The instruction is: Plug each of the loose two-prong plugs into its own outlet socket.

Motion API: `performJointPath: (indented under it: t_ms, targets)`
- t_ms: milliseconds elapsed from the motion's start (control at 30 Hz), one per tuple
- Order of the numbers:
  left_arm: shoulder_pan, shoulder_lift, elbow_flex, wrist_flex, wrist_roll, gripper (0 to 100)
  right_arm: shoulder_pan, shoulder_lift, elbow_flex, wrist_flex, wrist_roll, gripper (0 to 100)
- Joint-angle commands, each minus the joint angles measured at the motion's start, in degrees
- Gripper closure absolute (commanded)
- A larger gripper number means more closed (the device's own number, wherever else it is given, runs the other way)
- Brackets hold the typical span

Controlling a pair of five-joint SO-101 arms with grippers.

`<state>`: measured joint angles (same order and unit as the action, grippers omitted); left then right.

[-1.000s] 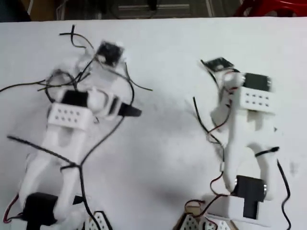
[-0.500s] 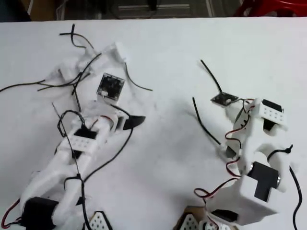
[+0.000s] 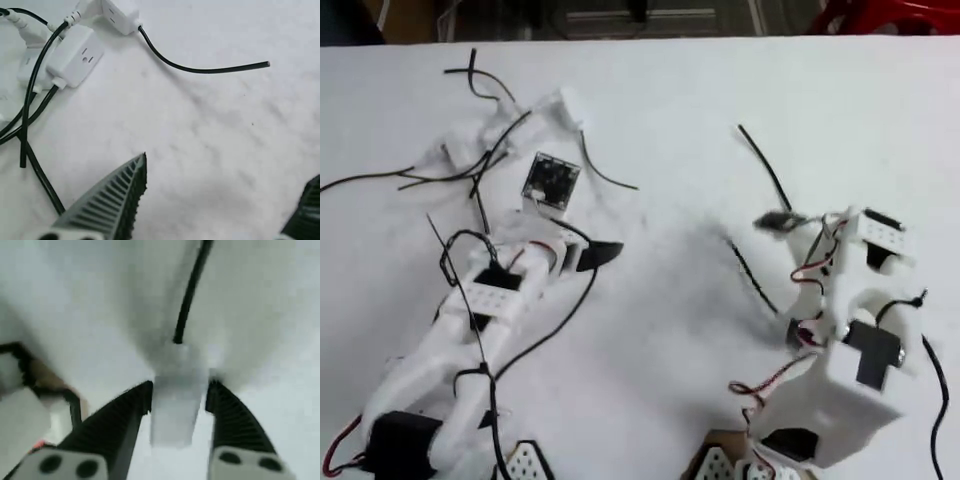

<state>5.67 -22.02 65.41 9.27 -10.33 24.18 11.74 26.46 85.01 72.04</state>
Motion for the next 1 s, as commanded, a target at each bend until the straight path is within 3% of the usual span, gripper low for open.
performJointPath:
  t_ms: [0, 167, 300, 500, 833, 967]
  targets:
    - [0.66, -2.24, -0.18, -0.88, -0.79, 55, 0.57, -3.21, 0.53, 7.08, 2.20, 82.2]
    - [0.66, -2.24, -0.18, -0.88, -0.79, 55, -0.48, -8.31, 1.23, 13.41, 3.43, 82.4]
    - [0.66, -2.24, -0.09, -0.88, -0.79, 55, -1.80, -11.30, 4.31, 12.97, 3.69, 82.7]
    - [0.66, -2.24, -0.09, -0.79, -0.79, 55, -3.21, -12.70, 5.45, 7.08, 3.25, 93.1]
    - [0.66, -2.24, -0.09, -0.79, -0.79, 55, -6.46, -13.14, 5.19, 13.23, 3.08, 83.4]
    - [0.66, -2.24, -0.09, -0.79, -0.79, 55, -6.55, -13.23, 2.46, 13.05, -4.13, 83.1]
